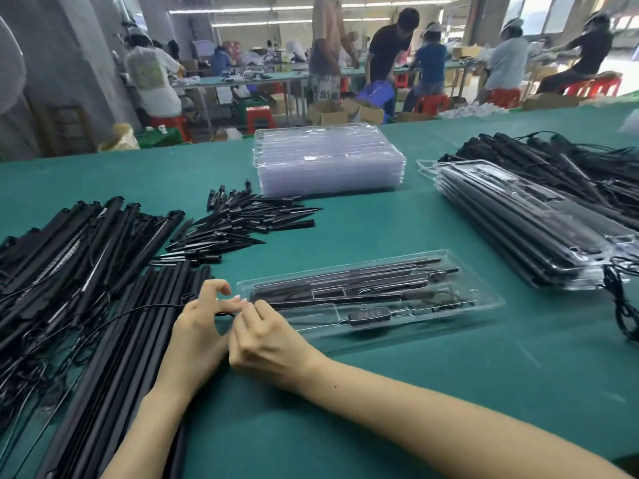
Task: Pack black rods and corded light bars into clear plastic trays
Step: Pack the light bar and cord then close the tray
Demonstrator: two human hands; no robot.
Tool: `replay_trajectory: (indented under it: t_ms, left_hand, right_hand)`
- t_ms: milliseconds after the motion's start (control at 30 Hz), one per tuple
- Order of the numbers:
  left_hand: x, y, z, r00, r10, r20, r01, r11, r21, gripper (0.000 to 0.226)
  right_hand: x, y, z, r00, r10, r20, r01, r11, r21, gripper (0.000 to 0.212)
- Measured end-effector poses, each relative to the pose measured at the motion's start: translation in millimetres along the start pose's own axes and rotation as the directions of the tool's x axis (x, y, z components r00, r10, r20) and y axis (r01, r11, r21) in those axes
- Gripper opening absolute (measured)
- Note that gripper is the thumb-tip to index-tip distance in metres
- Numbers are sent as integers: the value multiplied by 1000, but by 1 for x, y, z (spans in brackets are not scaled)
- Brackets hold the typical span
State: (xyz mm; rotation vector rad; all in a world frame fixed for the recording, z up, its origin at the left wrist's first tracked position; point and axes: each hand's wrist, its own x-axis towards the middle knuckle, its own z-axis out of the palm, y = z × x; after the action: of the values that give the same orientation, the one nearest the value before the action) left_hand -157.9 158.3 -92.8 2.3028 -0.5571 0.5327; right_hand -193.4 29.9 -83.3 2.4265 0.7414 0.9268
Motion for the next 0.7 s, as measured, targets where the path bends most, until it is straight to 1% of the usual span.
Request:
replay_trajectory:
  t_ms: [67,167,267,400,433,500,567,633,700]
  left_hand:
    - [0,-3,1,1000,16,1,-16,999,35,39]
    - [0,-6,2,999,36,0,-36,999,38,36]
    - [0,-11,2,999,41,10,-41,998,37,33]
    - [2,-18,5,998,-7,63,8,1000,-16,33]
    - [2,-19,6,999,-6,53,6,1000,1,35]
    - [2,-19,8,1000,11,19,-12,999,46,40]
    - [2,-17,8,1000,19,21,-21,995,98,42]
    - [3,-15,8,999,-1,36,-4,991,132,41]
    - [1,-14,3,999,-8,47,0,987,158,40]
  right_hand:
    - [1,-6,-5,996,-24,81,27,999,-39,51]
    - [4,-15,-12,982,-5,189,24,995,-96,71]
    - [10,-16,-20,968,13,250,19,992,-125,78]
    - [12,-14,-21,953,-104,286,136,986,-96,84]
    - [13,-15,-20,945,-136,296,169,982,-88,84]
    - [16,-16,-18,940,-172,296,203,976,-75,76]
    - [18,-17,-20,948,-170,270,190,981,-49,60]
    - [19,-19,-20,940,-169,296,180,984,-8,44]
    - [20,-21,-21,935,-158,319,163,987,13,35]
